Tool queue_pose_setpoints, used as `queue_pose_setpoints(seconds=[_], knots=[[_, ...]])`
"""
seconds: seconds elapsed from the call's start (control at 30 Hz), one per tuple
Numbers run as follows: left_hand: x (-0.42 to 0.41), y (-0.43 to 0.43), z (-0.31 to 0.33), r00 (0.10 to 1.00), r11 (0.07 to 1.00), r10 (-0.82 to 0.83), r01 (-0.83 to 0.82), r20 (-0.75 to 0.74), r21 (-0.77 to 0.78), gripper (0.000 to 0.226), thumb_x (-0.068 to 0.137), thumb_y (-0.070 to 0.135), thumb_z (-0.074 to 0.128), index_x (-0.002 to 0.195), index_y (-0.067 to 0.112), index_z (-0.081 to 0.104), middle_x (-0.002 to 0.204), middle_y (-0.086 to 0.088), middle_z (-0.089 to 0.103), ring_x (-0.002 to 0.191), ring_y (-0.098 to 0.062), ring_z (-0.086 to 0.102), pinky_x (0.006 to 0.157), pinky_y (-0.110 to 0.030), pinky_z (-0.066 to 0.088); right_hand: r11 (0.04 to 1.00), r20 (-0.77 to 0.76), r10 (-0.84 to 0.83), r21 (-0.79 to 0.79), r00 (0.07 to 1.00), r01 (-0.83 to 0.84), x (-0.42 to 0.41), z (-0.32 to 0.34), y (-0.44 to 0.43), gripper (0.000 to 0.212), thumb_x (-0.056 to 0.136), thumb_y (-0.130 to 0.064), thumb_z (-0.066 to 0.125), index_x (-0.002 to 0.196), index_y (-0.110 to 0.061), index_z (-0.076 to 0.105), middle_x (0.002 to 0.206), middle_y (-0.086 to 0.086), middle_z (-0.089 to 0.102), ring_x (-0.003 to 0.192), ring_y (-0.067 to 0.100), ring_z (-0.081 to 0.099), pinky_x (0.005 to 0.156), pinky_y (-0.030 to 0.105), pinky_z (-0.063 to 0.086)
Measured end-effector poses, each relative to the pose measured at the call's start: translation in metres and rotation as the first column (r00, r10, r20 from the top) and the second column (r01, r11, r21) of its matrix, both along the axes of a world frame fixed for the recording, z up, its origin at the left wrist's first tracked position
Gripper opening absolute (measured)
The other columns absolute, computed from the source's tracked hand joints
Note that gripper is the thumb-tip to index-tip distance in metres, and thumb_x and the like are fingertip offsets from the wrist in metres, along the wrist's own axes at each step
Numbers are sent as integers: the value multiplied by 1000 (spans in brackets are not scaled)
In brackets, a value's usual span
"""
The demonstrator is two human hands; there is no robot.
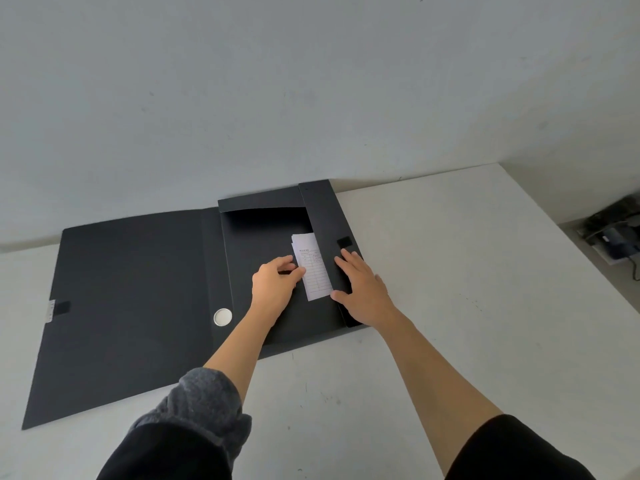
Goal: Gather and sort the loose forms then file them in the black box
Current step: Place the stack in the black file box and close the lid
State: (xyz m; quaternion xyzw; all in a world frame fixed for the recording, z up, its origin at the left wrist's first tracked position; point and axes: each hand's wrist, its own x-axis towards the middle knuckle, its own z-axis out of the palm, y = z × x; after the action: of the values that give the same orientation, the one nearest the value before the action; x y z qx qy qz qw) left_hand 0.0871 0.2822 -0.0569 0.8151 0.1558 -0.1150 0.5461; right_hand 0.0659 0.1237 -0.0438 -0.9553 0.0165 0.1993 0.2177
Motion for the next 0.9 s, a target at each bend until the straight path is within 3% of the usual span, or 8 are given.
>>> queue_pose_setpoints(seconds=[0.17,0.27,0.33,0.4,0.53,0.63,0.8,0.9], knots=[[-15,41,6,978,982,100,-126,183,139,31,91,22,59,120,12,61,114,-6,65,93,-9,55,84,-22,42,990,171,90,-126,981,-69,-1,7,31,57,98,-40,39,149,-24,21,162,-3,3,149,18,-6,117,53,-4],[-29,85,-2,950,912,174,-255,261,322,33,94,25,54,124,13,57,123,-7,59,112,-19,54,98,-35,41,971,167,235,-85,958,-223,-12,1,75,62,93,-60,25,148,-31,23,162,-3,6,149,18,-5,115,56,-9],[-39,113,-11,975,813,125,-208,186,543,41,95,31,49,133,16,49,140,-6,47,135,-25,36,111,-47,25,954,103,290,-104,951,-279,-22,-9,95,81,78,-75,5,148,-37,18,162,-4,4,149,18,-7,113,59,-11],[-48,128,-19,999,749,34,-50,37,661,51,96,38,44,144,21,35,154,-1,28,146,-24,13,115,-50,11,938,64,315,-175,947,-300,-28,-21,97,93,66,-77,-9,148,-40,13,162,-6,3,149,18,-7,112,60,-13],[-55,120,-30,993,730,-89,116,-75,674,58,98,43,37,150,26,18,161,4,8,148,-24,-3,117,-49,4,927,61,306,-249,950,-282,-26,-22,78,93,66,-77,-11,148,-41,10,162,-6,5,150,20,-3,114,59,-8],[-50,101,-30,989,740,-127,149,-81,656,57,98,43,35,150,28,17,161,5,5,148,-25,-6,117,-48,2,930,29,254,-281,967,-236,-23,-17,63,79,80,-75,4,149,-39,13,162,-2,7,150,22,0,113,60,-8],[-40,83,-24,966,837,-259,235,-20,495,51,100,33,38,149,24,24,160,3,14,148,-21,0,117,-43,1,932,78,225,-307,971,-192,-20,-10,71,60,96,-56,19,150,-28,19,161,1,12,150,20,3,114,58,-9],[-48,99,-23,979,893,-150,76,135,444,46,99,22,43,144,18,36,155,-1,29,146,-19,14,118,-42,10,920,88,333,-250,939,-303,-22,-14,95,59,96,-58,18,149,-35,15,161,-2,11,150,19,3,114,57,-9]])
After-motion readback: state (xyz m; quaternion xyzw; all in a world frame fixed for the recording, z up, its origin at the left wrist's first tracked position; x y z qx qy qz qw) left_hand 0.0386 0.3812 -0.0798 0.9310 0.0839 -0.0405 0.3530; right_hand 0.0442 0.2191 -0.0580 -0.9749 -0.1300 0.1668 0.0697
